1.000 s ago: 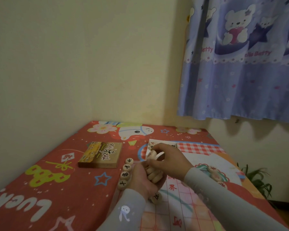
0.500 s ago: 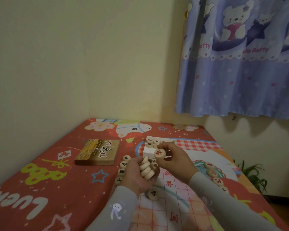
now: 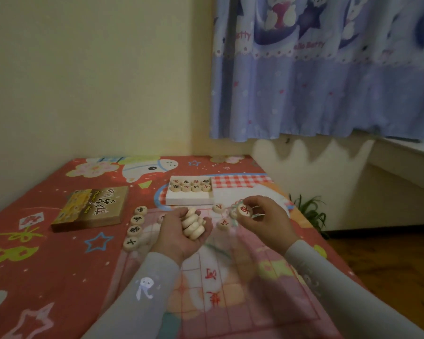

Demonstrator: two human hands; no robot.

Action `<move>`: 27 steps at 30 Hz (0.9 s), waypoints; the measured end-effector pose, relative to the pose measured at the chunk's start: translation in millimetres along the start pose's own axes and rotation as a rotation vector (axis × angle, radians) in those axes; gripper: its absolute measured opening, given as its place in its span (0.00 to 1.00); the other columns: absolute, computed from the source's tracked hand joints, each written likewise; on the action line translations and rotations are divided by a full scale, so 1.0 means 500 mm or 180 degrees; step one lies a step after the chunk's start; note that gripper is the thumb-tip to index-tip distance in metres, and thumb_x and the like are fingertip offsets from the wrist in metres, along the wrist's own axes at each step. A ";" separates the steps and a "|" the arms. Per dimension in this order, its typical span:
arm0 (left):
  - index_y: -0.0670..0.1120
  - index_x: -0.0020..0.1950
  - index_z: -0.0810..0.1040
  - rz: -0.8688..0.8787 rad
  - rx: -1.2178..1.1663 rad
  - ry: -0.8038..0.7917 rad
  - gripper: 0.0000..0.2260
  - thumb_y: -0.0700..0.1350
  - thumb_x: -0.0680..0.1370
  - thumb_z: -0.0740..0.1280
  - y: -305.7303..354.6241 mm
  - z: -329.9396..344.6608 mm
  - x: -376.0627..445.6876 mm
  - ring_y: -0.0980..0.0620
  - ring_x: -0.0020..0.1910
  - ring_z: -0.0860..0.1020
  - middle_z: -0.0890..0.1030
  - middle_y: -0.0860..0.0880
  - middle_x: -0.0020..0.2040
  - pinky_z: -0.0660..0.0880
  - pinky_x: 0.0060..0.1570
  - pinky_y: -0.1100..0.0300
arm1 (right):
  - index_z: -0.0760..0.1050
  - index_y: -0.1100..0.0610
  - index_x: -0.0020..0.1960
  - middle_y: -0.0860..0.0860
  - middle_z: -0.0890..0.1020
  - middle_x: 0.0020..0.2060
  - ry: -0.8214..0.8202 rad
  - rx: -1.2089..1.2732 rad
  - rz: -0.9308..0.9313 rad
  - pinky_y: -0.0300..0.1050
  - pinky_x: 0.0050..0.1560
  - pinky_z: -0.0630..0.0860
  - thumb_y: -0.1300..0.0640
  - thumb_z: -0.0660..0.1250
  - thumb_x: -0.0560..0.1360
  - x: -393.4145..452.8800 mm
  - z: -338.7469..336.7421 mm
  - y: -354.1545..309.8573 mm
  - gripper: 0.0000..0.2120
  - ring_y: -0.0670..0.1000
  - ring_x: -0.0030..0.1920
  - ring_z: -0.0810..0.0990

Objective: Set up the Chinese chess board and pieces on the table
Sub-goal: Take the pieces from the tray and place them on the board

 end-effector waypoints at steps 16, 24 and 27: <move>0.41 0.43 0.73 -0.0578 0.0324 -0.0299 0.10 0.46 0.78 0.61 -0.219 0.056 -0.014 0.47 0.38 0.69 0.67 0.46 0.40 0.81 0.41 0.50 | 0.80 0.53 0.55 0.40 0.77 0.45 0.0229 -0.0547 0.0581 0.31 0.48 0.75 0.55 0.75 0.69 -0.326 -0.175 0.140 0.15 0.42 0.46 0.79; 0.43 0.52 0.75 -0.0685 0.0394 -0.0249 0.09 0.48 0.78 0.62 -0.262 0.062 -0.037 0.47 0.45 0.72 0.69 0.45 0.44 0.80 0.34 0.52 | 0.76 0.46 0.48 0.41 0.79 0.43 -0.0336 -0.0818 0.0666 0.29 0.42 0.71 0.49 0.72 0.71 -0.362 -0.158 0.143 0.07 0.41 0.44 0.78; 0.43 0.50 0.75 -0.0712 0.0474 -0.0235 0.09 0.47 0.78 0.62 -0.272 0.053 -0.036 0.47 0.40 0.71 0.70 0.45 0.42 0.81 0.34 0.51 | 0.76 0.45 0.48 0.39 0.78 0.46 -0.0658 -0.1096 0.0669 0.36 0.47 0.74 0.45 0.70 0.71 -0.364 -0.143 0.153 0.08 0.41 0.46 0.76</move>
Point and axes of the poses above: each hand's wrist, its own x-axis towards the middle knuckle, its own z-axis out of the palm, y = z × x, the point moved 8 cm from there along x, towards the middle knuckle
